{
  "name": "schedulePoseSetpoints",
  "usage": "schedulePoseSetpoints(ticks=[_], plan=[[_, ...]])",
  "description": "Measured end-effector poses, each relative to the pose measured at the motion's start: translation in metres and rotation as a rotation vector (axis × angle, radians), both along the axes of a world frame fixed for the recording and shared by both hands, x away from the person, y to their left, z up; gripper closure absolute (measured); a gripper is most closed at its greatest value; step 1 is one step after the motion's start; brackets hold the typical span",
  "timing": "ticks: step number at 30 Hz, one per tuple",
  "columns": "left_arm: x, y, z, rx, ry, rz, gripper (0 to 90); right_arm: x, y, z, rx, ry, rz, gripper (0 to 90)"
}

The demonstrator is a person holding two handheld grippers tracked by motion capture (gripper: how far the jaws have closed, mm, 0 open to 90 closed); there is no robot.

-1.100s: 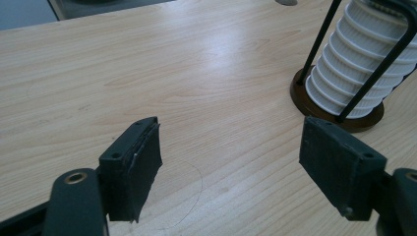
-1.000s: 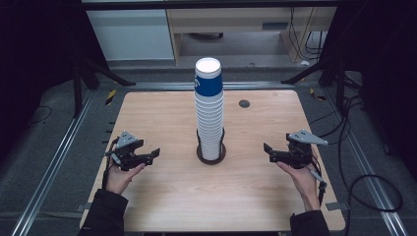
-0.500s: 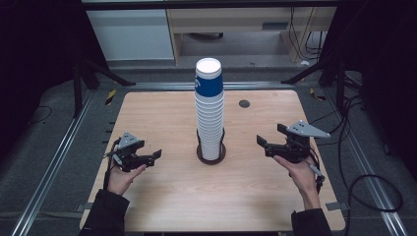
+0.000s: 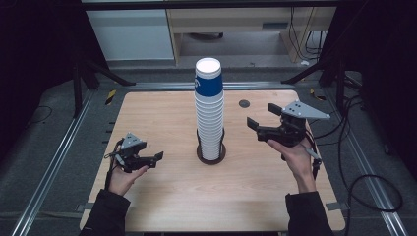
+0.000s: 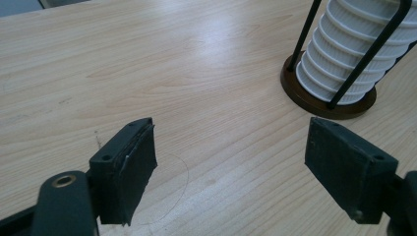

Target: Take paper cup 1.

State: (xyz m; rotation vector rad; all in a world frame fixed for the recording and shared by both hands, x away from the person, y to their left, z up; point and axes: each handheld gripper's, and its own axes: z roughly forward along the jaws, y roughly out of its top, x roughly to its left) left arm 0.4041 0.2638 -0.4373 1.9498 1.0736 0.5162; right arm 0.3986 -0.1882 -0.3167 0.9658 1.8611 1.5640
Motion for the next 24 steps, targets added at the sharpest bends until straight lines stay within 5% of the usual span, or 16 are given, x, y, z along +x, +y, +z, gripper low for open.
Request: schedulePoseSetpoints(ticks=[24], plan=[[0.0, -0.004, -0.003, 0.017, 0.021, -0.014, 19.1, 0.01, 0.054, 0.056, 0.052, -0.097, 0.127, 8.2]])
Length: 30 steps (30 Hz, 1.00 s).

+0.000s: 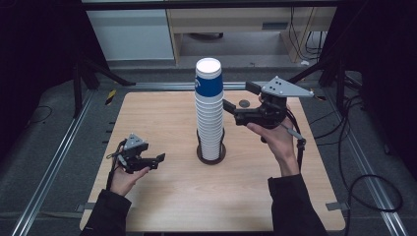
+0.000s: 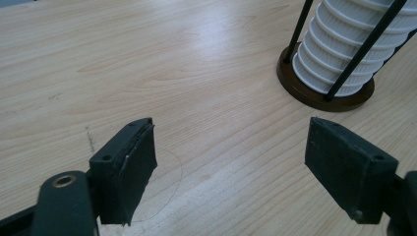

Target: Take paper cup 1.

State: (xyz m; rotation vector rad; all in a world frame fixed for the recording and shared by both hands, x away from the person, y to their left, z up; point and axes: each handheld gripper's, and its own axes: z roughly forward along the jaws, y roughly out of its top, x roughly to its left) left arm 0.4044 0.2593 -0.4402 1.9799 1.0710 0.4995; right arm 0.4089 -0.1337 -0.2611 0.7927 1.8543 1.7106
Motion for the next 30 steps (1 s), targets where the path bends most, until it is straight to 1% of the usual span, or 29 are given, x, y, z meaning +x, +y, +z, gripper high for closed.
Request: schedulePoseSetpoints(ticks=[2, 6, 7, 8, 9, 14, 16, 17, 24, 30], plan=[[0.0, 0.0, 0.0, 0.003, -0.001, -0.001, 19.0, 0.001, 0.002, 0.002, 0.0, -0.002, 0.004, 8.1], [0.0, -0.001, -0.001, 0.003, 0.001, -0.003, 19.0, 0.005, 0.014, 0.007, -0.008, -0.009, 0.019, 7.9], [0.0, -0.001, -0.001, 0.004, 0.002, -0.004, 19.0, 0.005, 0.014, 0.007, -0.008, -0.009, 0.019, 7.9], [0.0, -0.002, -0.001, 0.004, 0.002, -0.004, 19.0, 0.007, 0.019, 0.009, -0.004, -0.012, 0.026, 7.8], [0.0, -0.002, -0.001, 0.004, 0.002, -0.004, 19.0, 0.007, 0.019, 0.009, -0.004, -0.012, 0.026, 7.8], [0.0, -0.002, -0.002, 0.005, 0.007, -0.006, 19.0, 0.013, 0.03, 0.012, -0.006, -0.006, 0.037, 7.6], [0.0, -0.002, -0.002, 0.007, 0.01, -0.007, 19.0, 0.018, 0.036, 0.013, -0.009, 0.001, 0.035, 7.4], [0.0, -0.002, -0.002, 0.007, 0.01, -0.007, 19.0, 0.018, 0.036, 0.013, -0.009, 0.001, 0.035, 7.4], [0.001, -0.003, -0.003, 0.006, 0.014, -0.011, 19.0, 0.031, 0.052, 0.009, -0.013, 0.016, 0.031, 7.6], [0.001, -0.003, -0.004, 0.006, 0.017, -0.014, 19.0, 0.037, 0.06, 0.005, -0.022, 0.022, 0.027, 8.3]])
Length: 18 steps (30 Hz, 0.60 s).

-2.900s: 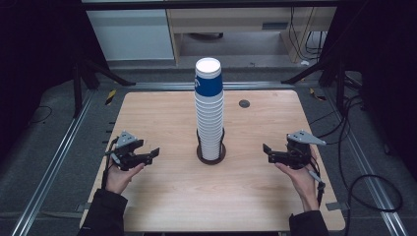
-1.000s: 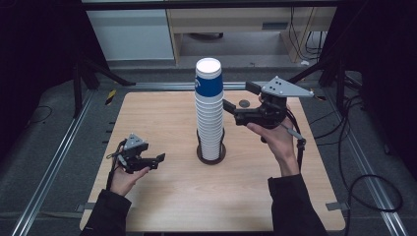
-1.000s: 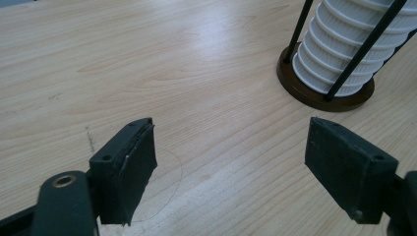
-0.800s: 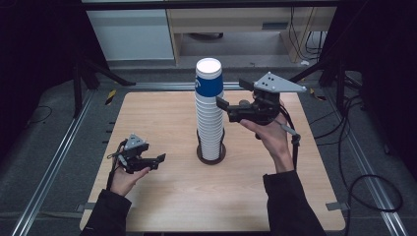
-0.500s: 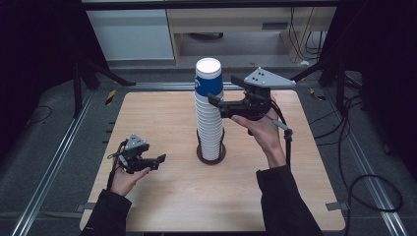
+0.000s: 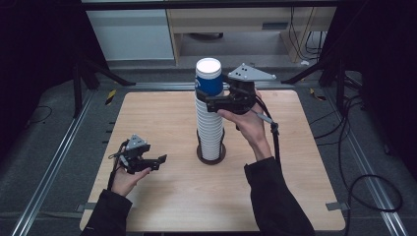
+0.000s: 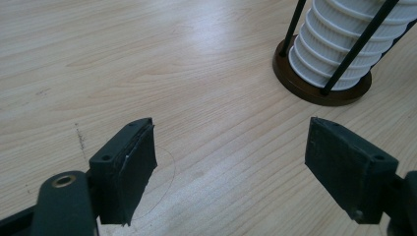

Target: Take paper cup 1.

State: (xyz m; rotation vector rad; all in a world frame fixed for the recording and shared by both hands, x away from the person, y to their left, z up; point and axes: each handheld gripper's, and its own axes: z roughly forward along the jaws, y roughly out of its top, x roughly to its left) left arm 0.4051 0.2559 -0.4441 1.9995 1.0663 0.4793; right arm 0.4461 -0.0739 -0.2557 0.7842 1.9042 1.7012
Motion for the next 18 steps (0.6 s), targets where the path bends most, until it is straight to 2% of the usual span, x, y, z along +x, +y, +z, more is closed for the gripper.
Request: schedulePoseSetpoints(ticks=[4, 11, 18], plan=[[-0.0001, -0.0013, -0.0006, 0.002, 0.001, -0.003, 19.0, 0.0052, 0.0061, -0.0041, -0.011, 0.006, -0.008, 9.0], [0.0005, -0.0008, -0.0011, 0.002, 0.009, -0.001, 18.9, 0.0108, 0.0093, -0.007, 0.003, 0.016, -0.015, 14.4], [0.0007, -0.0001, -0.0013, -0.002, 0.011, 0.001, 18.9, 0.0114, 0.0106, -0.008, -0.002, 0.015, -0.023, 18.2]])
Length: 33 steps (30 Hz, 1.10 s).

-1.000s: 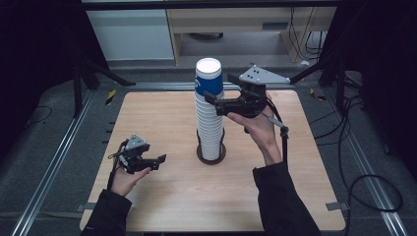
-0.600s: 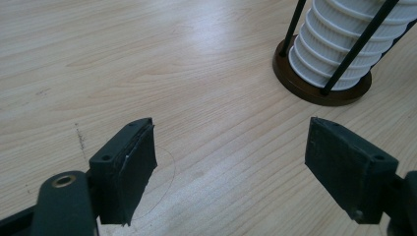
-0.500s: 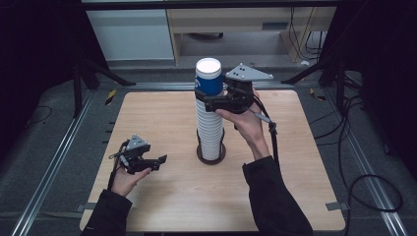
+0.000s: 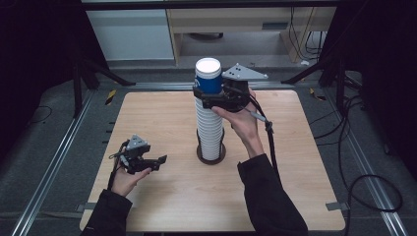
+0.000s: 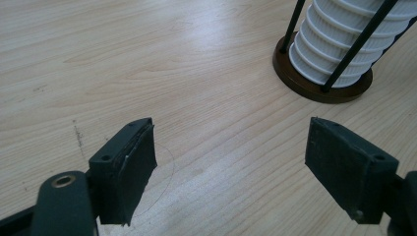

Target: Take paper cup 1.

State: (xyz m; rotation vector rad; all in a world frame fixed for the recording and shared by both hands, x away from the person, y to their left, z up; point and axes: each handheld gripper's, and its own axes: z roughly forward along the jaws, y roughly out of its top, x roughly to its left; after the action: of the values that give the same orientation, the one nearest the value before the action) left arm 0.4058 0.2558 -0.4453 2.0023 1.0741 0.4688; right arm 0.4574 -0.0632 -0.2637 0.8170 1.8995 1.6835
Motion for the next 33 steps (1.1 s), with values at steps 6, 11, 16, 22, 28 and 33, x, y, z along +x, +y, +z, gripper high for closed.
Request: schedulePoseSetpoints(ticks=[6, 11, 16, 22, 28, 33], plan=[[0.0, 0.0, 0.0, 0.001, 0.0, 0.002, 18.8, -0.001, -0.001, 0.003, -0.004, -0.005, -0.003, 19.5], [0.0, 0.0, 0.0, 0.0, 0.001, 0.002, 18.9, -0.003, -0.002, 0.012, 0.01, -0.024, 0.0, 20.1], [0.0, 0.0, 0.0, 0.002, 0.003, 0.002, 18.9, -0.003, -0.001, 0.02, -0.002, -0.033, 0.005, 20.8], [0.0, 0.001, 0.0, 0.006, 0.003, 0.003, 19.0, -0.003, 0.0, 0.034, -0.001, -0.055, 0.007, 21.0], [0.0, 0.001, 0.001, 0.001, 0.002, 0.005, 19.0, -0.004, 0.001, 0.048, 0.002, -0.077, 0.006, 21.2], [0.0, 0.001, 0.0, 0.003, 0.004, 0.004, 18.9, -0.004, 0.0, 0.055, 0.006, -0.088, -0.003, 21.2]])
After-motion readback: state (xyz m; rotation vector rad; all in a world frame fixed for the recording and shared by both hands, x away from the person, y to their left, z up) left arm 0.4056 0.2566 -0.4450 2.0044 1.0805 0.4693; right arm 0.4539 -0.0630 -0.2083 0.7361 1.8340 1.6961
